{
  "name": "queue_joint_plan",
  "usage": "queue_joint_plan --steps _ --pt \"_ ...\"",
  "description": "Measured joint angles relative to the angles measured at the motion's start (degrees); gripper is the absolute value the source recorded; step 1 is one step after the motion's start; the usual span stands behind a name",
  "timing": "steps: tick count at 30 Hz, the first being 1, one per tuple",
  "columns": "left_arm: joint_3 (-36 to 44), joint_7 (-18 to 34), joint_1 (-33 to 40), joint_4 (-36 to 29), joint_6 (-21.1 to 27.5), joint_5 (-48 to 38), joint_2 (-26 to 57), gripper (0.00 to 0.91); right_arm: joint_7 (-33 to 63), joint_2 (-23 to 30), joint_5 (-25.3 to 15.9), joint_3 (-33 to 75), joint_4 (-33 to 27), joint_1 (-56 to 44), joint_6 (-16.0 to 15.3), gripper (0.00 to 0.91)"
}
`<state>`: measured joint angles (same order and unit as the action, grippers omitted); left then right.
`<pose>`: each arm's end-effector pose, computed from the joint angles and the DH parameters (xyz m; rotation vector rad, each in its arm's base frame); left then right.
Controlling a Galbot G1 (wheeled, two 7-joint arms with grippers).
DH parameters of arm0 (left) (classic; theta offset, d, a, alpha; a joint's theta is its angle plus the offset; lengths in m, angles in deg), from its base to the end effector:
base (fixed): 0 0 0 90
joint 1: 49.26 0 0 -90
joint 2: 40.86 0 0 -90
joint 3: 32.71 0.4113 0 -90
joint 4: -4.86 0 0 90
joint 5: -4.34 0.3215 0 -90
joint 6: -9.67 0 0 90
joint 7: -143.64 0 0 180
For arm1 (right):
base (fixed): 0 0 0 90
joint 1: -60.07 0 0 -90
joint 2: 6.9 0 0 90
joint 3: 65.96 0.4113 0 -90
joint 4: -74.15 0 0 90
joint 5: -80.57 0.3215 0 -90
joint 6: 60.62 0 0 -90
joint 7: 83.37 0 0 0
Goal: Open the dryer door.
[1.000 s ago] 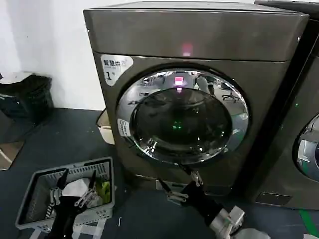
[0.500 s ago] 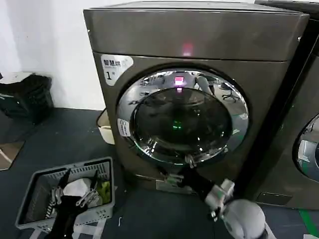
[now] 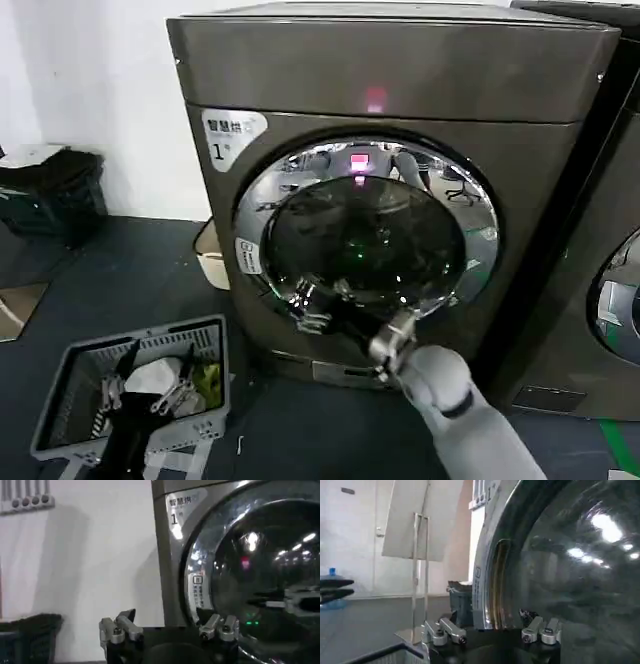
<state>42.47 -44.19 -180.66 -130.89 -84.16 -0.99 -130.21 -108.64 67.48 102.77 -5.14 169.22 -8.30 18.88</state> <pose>0.0434 0.0594 -0.2787 -0.0545 2.9922 0.1645 0.4113 0.0473 -0.2788 -1.4163 2.6909 -0.0521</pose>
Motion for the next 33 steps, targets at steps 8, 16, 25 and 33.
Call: queue_joint_plan --steps 8,16,25,33 --pt "-1.75 -0.75 1.55 1.45 0.22 -0.35 -0.06 0.907 -0.23 2.41 0.13 -2.03 -4.72 4.42 -0.17 0.907" --pt "-2.71 -1.47 0.82 1.00 -1.16 -1.36 -0.47 0.907 -0.60 3.78 0.12 -3.10 -7.25 6.53 -0.19 0.907" --pt "-4.37 -2.54 0.86 1.00 -1.47 -4.07 -0.52 0.907 -1.25 5.45 0.11 -4.59 -10.06 8.81 -0.28 0.907" --pt "-6.03 -2.71 0.75 0.91 -1.29 -6.48 -0.37 0.907 -4.30 6.86 0.19 -6.09 -13.12 10.55 -0.36 0.907"
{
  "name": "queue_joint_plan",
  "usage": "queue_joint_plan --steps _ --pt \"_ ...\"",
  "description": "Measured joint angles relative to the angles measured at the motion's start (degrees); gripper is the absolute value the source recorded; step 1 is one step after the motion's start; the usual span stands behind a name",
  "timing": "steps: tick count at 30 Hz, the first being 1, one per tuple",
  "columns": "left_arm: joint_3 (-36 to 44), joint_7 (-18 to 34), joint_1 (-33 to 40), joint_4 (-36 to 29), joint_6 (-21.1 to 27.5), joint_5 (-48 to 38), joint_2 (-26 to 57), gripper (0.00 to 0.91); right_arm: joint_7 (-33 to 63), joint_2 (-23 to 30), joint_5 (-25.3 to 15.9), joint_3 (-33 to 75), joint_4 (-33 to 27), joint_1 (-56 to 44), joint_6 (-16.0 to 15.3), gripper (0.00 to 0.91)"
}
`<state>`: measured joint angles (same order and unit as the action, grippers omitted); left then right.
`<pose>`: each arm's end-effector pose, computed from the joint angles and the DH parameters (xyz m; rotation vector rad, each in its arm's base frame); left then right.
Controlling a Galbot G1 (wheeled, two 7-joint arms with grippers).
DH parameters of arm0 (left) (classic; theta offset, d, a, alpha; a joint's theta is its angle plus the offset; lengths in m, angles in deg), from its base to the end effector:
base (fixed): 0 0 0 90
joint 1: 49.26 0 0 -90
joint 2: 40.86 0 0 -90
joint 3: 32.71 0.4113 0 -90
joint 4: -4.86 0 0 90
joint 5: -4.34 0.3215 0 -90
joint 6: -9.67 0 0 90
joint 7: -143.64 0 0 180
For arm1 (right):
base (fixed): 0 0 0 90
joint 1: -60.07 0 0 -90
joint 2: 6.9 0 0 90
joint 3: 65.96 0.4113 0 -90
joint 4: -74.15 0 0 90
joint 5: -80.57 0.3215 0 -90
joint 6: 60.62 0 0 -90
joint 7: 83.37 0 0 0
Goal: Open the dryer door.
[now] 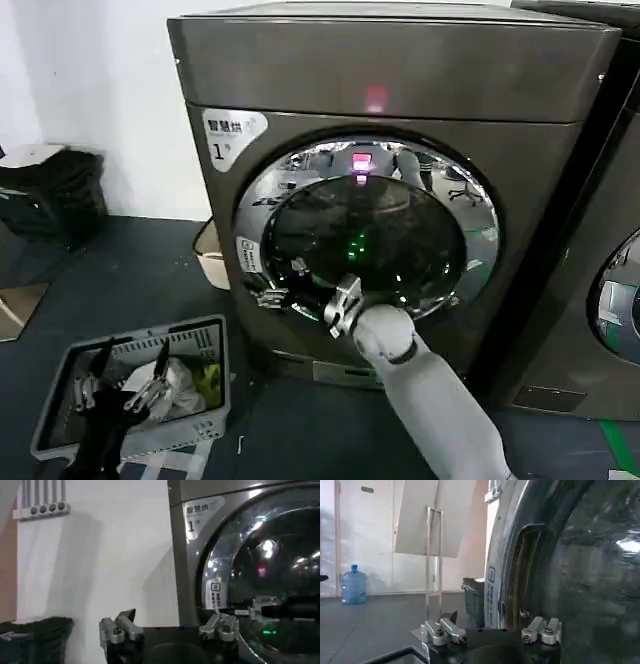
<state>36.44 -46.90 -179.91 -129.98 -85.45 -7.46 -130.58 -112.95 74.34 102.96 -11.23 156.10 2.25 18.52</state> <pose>0.0416 0.0820 -0.2785 -0.1024 2.9558 0.1101 0.4751 0.1122 -0.2670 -1.6138 2.6310 -0.0697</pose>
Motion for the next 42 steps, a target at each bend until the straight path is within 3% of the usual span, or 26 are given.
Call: queue_joint_plan --steps 8,14,21,25,36,42 --pt "-3.11 -2.58 1.26 1.54 1.64 -6.66 1.26 0.907 -4.32 0.05 0.42 -0.34 -1.46 0.81 -0.45 0.907" --pt "-7.22 -3.85 3.22 3.36 2.78 -11.84 3.64 0.907 -12.43 -1.87 1.82 1.01 0.68 -0.80 -2.40 0.907" --pt "-11.77 -6.92 6.49 8.93 3.17 -19.80 9.51 0.907 -20.75 -4.27 1.69 2.36 3.23 -2.62 -2.55 0.907" --pt "-11.93 -6.88 8.11 11.91 3.53 -21.88 13.40 0.907 -24.00 -5.41 2.67 3.31 4.64 -3.56 -2.74 0.907" --pt "-9.37 -3.86 12.37 16.09 11.25 -31.35 21.68 0.907 -32.57 -8.47 4.15 6.05 8.56 -6.64 -4.64 0.907" --pt "-7.25 -3.98 15.46 19.75 11.90 -32.22 26.20 0.907 -35.79 -10.35 5.92 7.86 10.96 -8.81 -4.75 0.907"
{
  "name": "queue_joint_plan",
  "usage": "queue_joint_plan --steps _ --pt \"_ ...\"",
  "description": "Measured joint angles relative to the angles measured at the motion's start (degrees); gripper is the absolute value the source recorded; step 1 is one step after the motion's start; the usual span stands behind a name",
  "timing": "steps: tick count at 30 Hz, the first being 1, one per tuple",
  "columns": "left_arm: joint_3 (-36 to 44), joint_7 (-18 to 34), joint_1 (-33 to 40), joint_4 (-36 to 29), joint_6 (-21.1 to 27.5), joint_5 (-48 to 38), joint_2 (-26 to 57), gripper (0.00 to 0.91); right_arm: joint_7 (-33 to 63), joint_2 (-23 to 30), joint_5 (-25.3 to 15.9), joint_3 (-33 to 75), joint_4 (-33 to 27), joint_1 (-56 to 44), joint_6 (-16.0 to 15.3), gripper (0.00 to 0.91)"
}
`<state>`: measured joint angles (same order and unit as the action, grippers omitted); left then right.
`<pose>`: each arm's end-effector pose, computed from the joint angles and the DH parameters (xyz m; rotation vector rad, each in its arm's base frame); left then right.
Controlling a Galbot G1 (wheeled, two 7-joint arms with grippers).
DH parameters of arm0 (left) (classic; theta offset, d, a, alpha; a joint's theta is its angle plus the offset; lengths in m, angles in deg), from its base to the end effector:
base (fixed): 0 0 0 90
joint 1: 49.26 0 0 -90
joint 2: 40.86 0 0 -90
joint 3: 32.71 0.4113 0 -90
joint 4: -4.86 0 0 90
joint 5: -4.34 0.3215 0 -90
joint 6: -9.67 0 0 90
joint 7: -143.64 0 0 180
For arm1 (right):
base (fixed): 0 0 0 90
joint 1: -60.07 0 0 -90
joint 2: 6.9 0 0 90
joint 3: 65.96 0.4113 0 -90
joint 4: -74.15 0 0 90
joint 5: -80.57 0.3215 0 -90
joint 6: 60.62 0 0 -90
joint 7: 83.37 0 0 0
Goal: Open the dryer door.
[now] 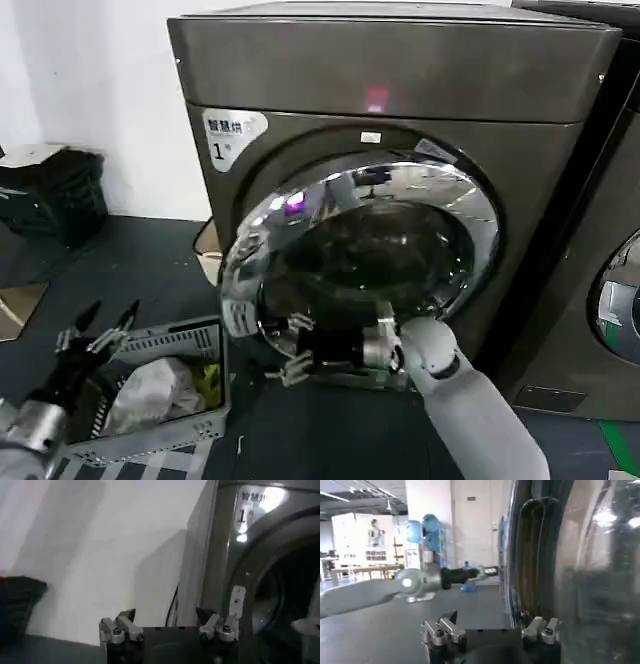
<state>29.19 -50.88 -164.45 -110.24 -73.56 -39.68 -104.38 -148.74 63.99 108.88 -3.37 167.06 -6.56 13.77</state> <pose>0.1537 0.2453 -0.2767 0.1233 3.0369 -0.2265 0.4289 0.0104 -0.2740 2.2795 -2.1499 -0.0209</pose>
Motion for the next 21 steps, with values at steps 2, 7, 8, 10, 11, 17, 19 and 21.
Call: queue_joint_plan --steps 2,7,8,10,11,17,19,21 --pt "1.14 0.02 1.07 1.45 -0.69 -1.14 1.46 0.907 -0.84 -0.67 0.20 0.65 0.75 -0.77 -0.16 0.907" --pt "4.68 0.06 4.42 5.45 -0.99 -2.31 4.78 0.907 -3.85 -2.32 1.08 2.78 2.88 -3.30 -0.50 0.907" --pt "5.56 -0.13 5.13 6.21 -0.95 -2.78 5.38 0.907 -4.74 -2.71 1.15 3.36 3.44 -3.95 -0.57 0.907" --pt "7.63 -0.95 6.61 7.89 -1.20 -4.05 6.51 0.907 -6.15 -3.33 1.37 4.59 4.50 -5.22 -0.63 0.907" --pt "8.62 -1.73 7.49 8.77 -1.54 -4.46 7.15 0.907 -6.56 -3.71 1.62 5.37 5.14 -5.98 -0.45 0.907" --pt "15.52 -5.28 14.30 14.06 -3.51 -6.72 11.04 0.907 -9.77 -5.85 -0.41 12.23 9.10 -12.12 4.78 0.907" --pt "18.13 -6.92 16.66 15.18 -3.57 -6.73 12.14 0.907 -9.92 -5.92 -0.35 16.01 10.57 -14.81 6.17 0.907" --pt "20.35 -7.72 18.71 15.43 -3.47 -7.12 12.66 0.907 -9.92 -5.88 -0.21 20.08 11.65 -17.59 6.97 0.907"
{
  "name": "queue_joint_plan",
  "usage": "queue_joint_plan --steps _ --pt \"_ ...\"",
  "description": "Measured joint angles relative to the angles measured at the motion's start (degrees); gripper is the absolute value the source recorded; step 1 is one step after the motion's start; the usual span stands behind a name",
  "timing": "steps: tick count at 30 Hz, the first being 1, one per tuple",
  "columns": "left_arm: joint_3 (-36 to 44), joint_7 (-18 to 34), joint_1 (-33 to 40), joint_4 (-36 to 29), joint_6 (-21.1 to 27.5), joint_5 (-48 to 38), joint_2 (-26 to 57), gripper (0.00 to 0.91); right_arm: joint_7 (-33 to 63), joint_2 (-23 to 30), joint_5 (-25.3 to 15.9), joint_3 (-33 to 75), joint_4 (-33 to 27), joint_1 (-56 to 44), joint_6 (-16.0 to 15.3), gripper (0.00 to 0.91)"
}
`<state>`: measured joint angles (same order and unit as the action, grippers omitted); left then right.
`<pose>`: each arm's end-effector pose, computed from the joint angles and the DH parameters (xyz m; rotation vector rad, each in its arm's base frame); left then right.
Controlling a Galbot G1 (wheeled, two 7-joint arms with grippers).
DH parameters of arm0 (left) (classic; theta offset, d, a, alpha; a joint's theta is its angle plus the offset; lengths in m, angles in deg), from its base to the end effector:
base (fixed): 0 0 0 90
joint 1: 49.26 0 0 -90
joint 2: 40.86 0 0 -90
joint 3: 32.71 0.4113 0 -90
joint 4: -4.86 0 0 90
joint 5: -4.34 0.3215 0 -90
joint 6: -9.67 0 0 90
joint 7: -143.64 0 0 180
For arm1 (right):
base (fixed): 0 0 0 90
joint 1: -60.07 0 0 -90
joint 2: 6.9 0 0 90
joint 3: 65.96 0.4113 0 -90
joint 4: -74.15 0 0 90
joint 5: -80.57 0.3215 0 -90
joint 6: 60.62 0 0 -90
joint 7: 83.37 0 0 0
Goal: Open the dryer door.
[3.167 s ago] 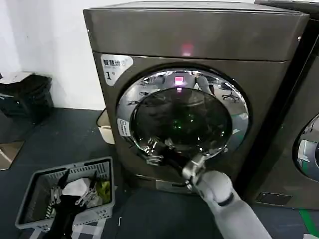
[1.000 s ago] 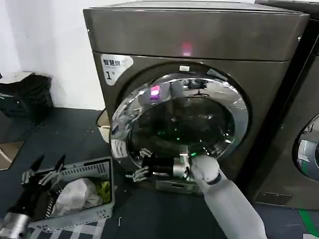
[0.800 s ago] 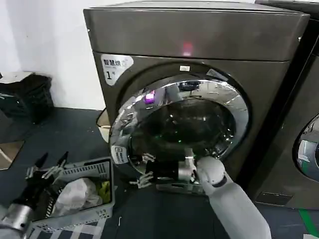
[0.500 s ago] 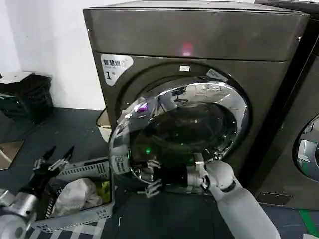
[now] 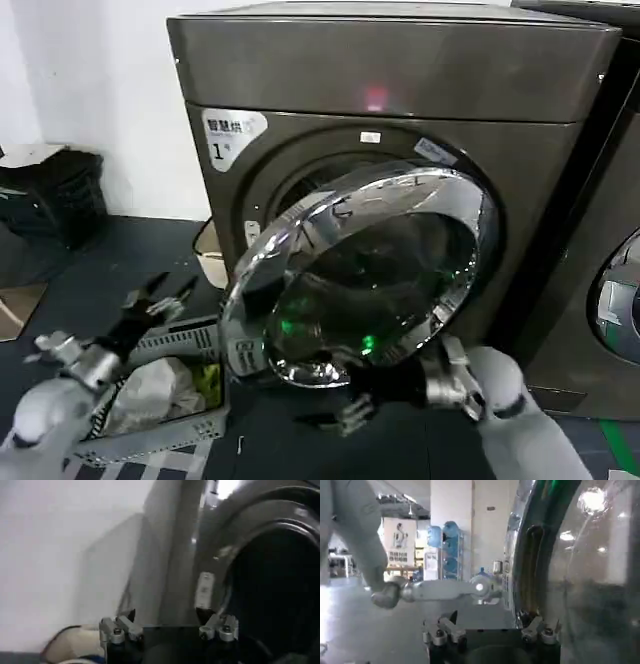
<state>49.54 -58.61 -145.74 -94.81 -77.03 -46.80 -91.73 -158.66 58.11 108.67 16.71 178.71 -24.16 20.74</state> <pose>0.2838 0.2586 -0.2840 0.6159 2.9836 -0.2832 0.3389 -0.1036 -0.2837 -2.1122 2.1597 -0.0618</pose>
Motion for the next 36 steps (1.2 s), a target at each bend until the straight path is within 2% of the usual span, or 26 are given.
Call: queue_joint_plan --steps 11,17,20,23,27,29,36 --pt "11.86 -4.60 9.19 1.74 1.53 -2.21 1.84 0.907 7.28 1.06 0.68 21.34 2.42 -10.14 1.51 0.907" --pt "15.23 -8.15 9.98 -0.16 2.49 -2.59 3.02 0.907 13.64 4.22 -0.46 30.99 5.59 -13.75 1.61 0.907" --pt "16.43 -8.21 9.88 -1.30 3.61 -1.68 3.55 0.907 19.05 6.28 -0.02 35.20 8.09 -16.22 2.48 0.907" --pt "17.08 -8.73 9.62 -2.89 4.39 -1.59 3.60 0.907 24.42 6.44 -0.81 38.73 9.48 -18.48 4.24 0.907" --pt "18.45 -8.97 8.95 -5.04 4.06 -1.34 4.18 0.907 30.83 5.80 1.14 42.44 10.94 -21.03 5.37 0.907" --pt "19.44 -9.53 8.71 -6.08 3.78 -0.55 4.80 0.907 33.33 5.10 1.03 44.36 10.92 -21.81 4.79 0.907" --pt "24.28 -8.82 10.52 -8.65 2.54 -1.35 6.09 0.907 47.17 1.50 -0.78 54.96 9.90 -24.99 -1.79 0.907"
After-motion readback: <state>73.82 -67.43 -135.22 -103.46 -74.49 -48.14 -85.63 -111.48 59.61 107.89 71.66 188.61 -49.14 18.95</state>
